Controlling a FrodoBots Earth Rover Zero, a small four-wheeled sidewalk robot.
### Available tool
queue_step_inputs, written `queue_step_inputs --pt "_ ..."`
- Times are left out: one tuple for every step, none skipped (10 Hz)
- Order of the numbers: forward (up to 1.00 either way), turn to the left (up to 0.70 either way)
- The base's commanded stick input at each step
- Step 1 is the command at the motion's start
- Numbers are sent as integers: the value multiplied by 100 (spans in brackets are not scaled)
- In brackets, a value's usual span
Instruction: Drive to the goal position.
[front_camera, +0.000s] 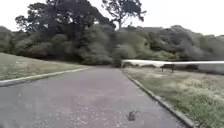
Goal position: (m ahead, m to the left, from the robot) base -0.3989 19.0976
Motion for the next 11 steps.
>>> queue_step_inputs --pt "0 70" --pt "0 70" --pt "0 70" --pt "0 70" --pt "0 65" --pt "0 53" --pt "0 0" --pt "0 0" --pt "0 0" --pt "0 0" --pt "0 0"
